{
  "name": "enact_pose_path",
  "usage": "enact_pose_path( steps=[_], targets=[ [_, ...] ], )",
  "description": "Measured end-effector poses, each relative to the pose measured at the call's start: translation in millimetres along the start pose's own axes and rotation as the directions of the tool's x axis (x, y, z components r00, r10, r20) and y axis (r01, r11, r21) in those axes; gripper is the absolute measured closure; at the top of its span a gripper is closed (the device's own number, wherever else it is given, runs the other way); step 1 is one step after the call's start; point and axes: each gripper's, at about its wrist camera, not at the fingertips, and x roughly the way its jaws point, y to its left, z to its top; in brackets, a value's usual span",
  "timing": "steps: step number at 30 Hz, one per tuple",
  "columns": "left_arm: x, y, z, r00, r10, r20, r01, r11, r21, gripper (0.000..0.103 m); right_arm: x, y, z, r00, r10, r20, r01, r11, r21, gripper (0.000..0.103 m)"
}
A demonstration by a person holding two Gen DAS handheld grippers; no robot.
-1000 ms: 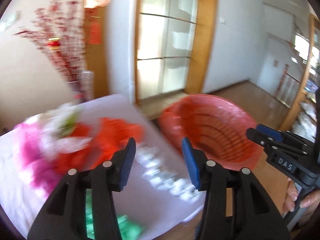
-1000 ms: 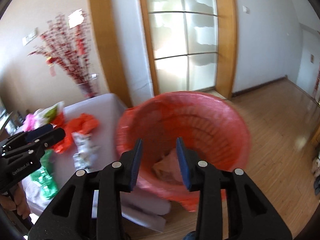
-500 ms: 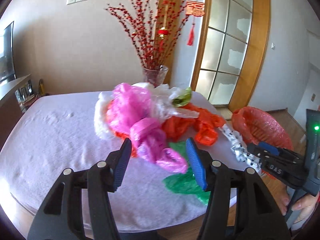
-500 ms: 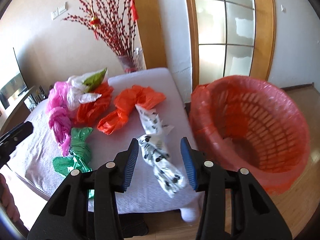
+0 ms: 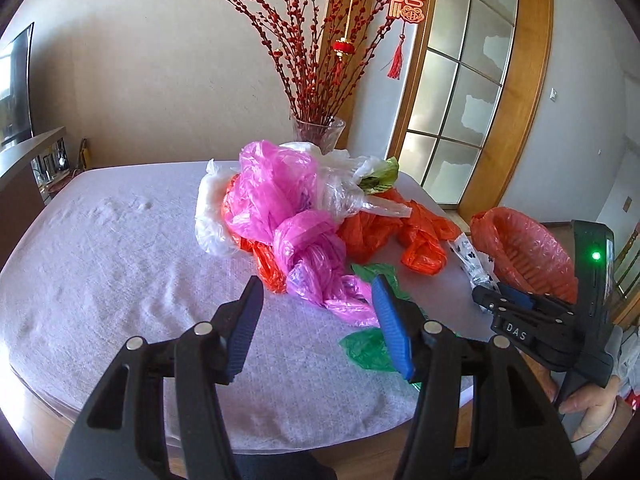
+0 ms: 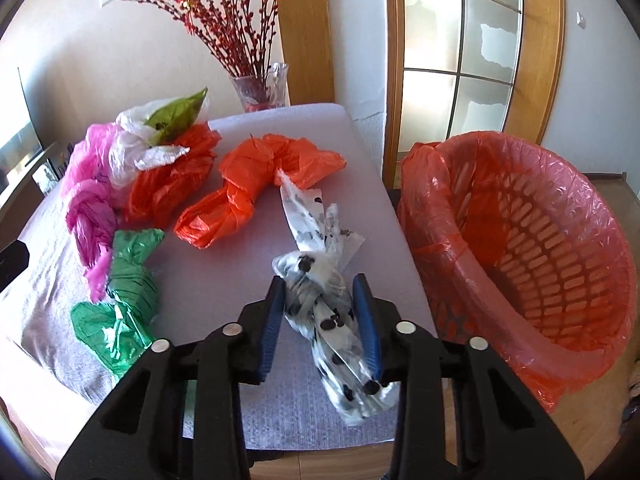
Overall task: Collect trash
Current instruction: 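Grasp the white paw-print bag with the right gripper while the left gripper grasps the green bag, then carry the paw-print bag and green bag over the red basket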
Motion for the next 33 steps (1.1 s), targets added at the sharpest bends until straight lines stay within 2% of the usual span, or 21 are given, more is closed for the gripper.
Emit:
enact_pose_path(
  steps=[6,13,15,17,25,27,29,33],
  targets=[
    [7.7,-13.4,-5.4,0.999,-0.029,-0.028,0.029,0.999,0.021,0.047,-3.7,-0.7,-2.3,1.0,0.016,0.003,-0.016,1.0,0.001,0.078],
    [18.2,-38.8,-14.6,0.996,-0.062,-0.064,0.066,0.996,0.061,0.047,-1.5,-0.2,-6.4,1.0,0.007,-0.007,-0.007,1.0,-0.009,0.077],
    [21.4,-44.8,-16.4,0.995,-0.067,-0.072,0.072,0.995,0.067,0.047,-1.4,-0.7,-8.2,1.0,0.006,0.0,-0.006,1.0,-0.01,0.08],
    [25.5,-49.6,-18.6,0.994,-0.07,-0.082,0.076,0.994,0.074,0.047,-5.1,-4.3,-9.8,1.0,0.02,0.002,-0.02,1.0,0.009,0.084],
    [46.5,-74.1,-30.9,0.988,-0.064,-0.142,0.077,0.993,0.088,0.05,-27.5,-22.4,-20.6,0.998,0.053,0.019,-0.054,0.995,0.088,0.084],
    [52.6,-80.4,-35.3,0.987,-0.054,-0.154,0.069,0.993,0.093,0.054,-32.4,-24.6,-22.6,0.998,0.057,0.023,-0.059,0.994,0.097,0.084],
    [59.8,-87.1,-38.4,0.985,-0.039,-0.166,0.058,0.992,0.111,0.07,-36.8,-25.8,-23.5,0.998,0.06,0.027,-0.063,0.993,0.101,0.084],
    [67.8,-94.5,-42.0,0.986,-0.03,-0.164,0.052,0.99,0.131,0.081,-43.4,-27.6,-23.3,0.997,0.069,0.038,-0.072,0.992,0.102,0.084]
  ],
)
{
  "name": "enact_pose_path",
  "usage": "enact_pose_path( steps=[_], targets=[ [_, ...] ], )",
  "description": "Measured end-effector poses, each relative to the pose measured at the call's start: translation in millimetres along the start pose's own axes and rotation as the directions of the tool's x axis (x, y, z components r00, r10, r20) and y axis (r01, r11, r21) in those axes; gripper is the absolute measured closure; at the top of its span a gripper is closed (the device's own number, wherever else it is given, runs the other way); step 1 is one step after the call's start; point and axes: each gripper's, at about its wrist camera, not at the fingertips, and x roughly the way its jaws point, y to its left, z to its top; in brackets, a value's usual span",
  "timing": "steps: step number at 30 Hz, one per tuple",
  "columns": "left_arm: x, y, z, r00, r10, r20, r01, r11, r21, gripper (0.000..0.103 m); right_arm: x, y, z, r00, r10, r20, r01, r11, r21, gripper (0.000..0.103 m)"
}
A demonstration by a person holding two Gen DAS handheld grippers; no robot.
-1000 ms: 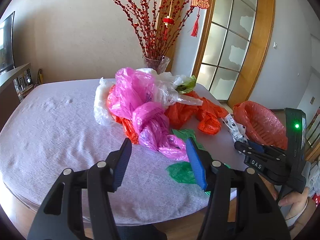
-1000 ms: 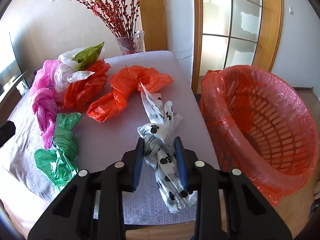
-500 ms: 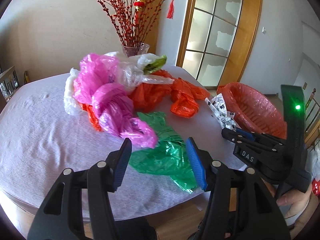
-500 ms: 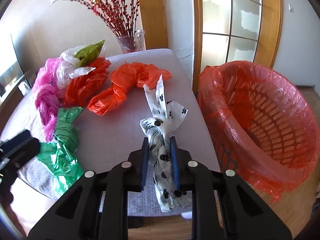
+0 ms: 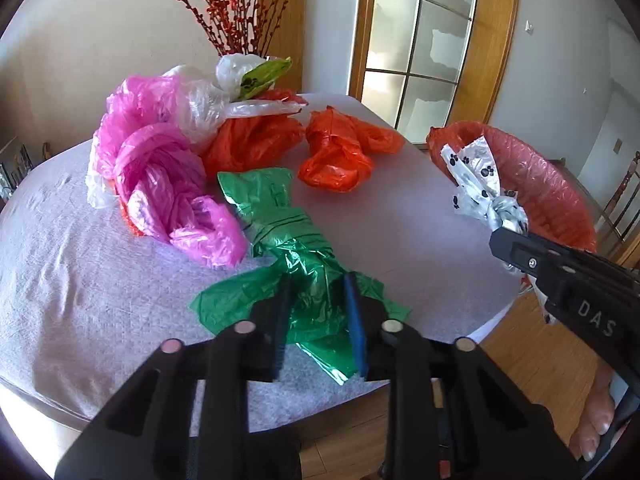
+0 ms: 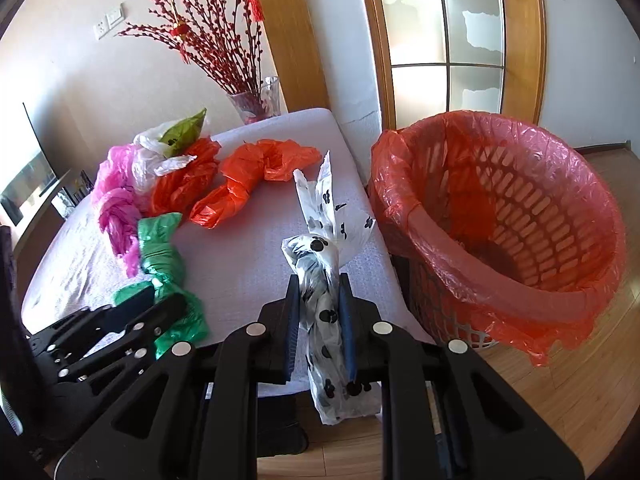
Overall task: Collect trash
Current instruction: 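Carry the paw-print bag and green bag over the red basket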
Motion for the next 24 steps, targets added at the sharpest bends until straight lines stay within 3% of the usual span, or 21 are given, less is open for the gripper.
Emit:
enact_pose_path(
  steps=[2,7,24],
  targets=[
    [-0.9,-1.3,-0.9,1.0,-0.021,0.007,0.021,1.0,0.008,0.088,-4.3,-0.7,-0.4,1.0,0.005,0.006,-0.005,1.0,0.004,0.084],
    [-6.6,0.7,-4.0,0.996,-0.088,0.027,0.087,0.996,0.017,0.093,-13.5,-2.7,-0.4,1.0,0.018,0.023,-0.018,1.0,0.016,0.084],
    [-36.6,-8.2,25.0,0.975,-0.178,0.133,0.169,0.983,0.074,0.094,-37.0,-13.9,6.4,0.996,0.019,0.088,-0.023,0.999,0.046,0.084]
  ],
)
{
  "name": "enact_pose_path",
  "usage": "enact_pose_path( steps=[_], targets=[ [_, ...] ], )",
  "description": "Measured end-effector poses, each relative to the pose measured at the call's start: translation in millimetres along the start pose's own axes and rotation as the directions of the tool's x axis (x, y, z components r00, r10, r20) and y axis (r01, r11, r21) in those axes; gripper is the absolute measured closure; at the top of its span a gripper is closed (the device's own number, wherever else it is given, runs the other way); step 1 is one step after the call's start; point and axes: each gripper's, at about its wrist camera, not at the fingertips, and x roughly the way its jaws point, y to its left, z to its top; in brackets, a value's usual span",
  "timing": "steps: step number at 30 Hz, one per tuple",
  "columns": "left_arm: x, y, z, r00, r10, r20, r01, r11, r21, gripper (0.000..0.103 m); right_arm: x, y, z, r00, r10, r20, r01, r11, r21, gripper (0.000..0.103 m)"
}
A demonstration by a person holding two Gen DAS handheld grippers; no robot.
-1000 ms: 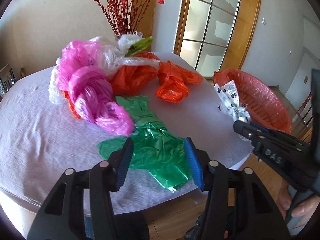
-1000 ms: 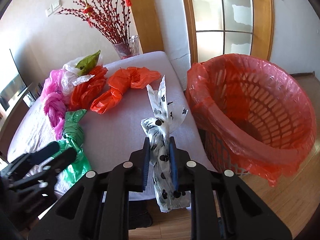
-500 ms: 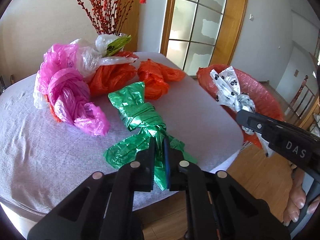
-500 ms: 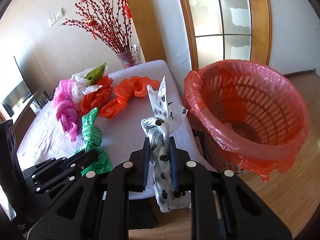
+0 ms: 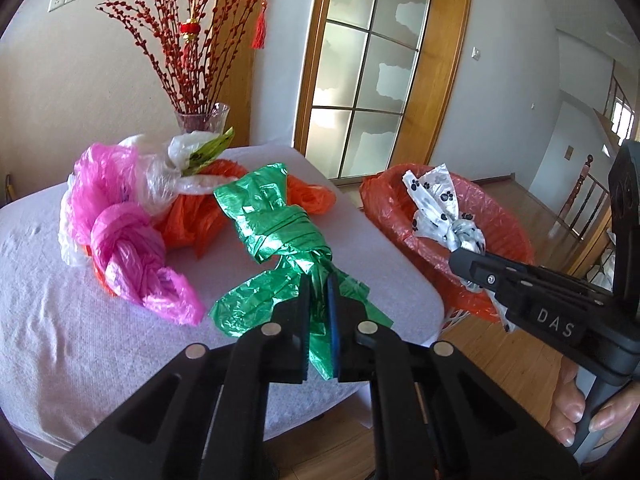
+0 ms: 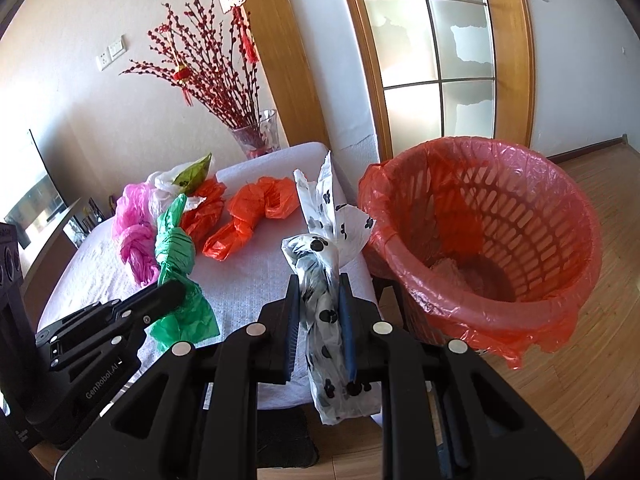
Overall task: Collect trash
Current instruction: 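Carry the paw-print bag and green bag over the red basket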
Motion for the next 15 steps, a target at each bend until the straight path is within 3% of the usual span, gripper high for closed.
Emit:
enact_pose_path(
  steps=[15],
  targets=[
    [4.0,-23.7,21.9,0.996,-0.077,0.039,0.074,0.995,0.072,0.094,-11.0,-18.2,10.5,0.998,-0.035,0.044,0.034,0.999,0.037,0.084]
  ],
)
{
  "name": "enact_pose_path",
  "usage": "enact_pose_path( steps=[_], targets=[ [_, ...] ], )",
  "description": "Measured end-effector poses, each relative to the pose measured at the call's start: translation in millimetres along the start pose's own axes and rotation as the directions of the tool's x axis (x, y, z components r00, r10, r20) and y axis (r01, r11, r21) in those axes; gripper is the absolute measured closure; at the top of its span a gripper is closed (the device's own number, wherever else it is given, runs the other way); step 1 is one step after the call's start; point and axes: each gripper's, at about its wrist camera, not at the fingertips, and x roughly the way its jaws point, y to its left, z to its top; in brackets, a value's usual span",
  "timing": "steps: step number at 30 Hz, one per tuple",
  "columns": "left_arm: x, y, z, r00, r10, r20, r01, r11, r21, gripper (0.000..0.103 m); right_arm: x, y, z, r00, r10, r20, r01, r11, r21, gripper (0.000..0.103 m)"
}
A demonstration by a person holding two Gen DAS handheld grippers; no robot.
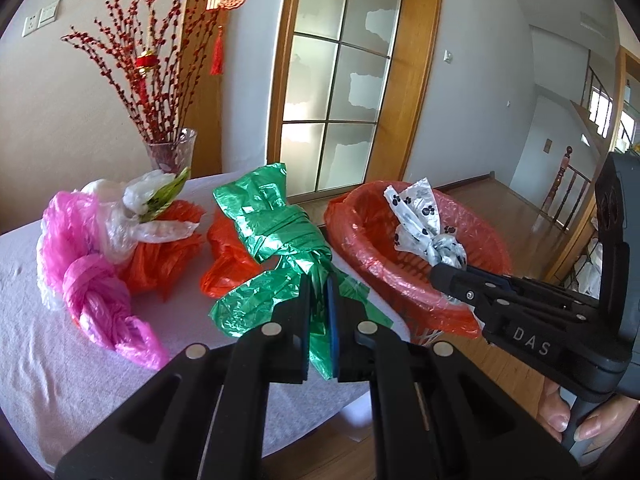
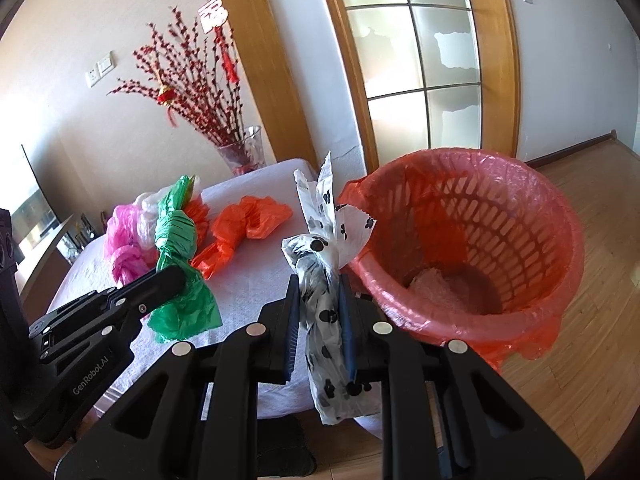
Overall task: Collect trash
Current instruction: 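Carry the paw-print bag and green bag over the red basket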
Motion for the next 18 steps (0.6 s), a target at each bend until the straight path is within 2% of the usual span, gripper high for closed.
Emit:
enact_pose_path(
  steps=[12,18],
  targets=[
    [23.1,-46.7,24.9,0.993,-0.115,0.009,0.114,0.991,0.076,0.094,-18.2,-45.4,19.7,0.994,-0.082,0.073,0.074,0.992,0.097,0.084],
    [41.2,-64.0,34.4,0.989,-0.149,0.002,0.148,0.983,0.113,0.094,-22.1,-65.6,24.3,0.987,-0.127,0.097,0.113,0.984,0.139,0.084]
  ],
)
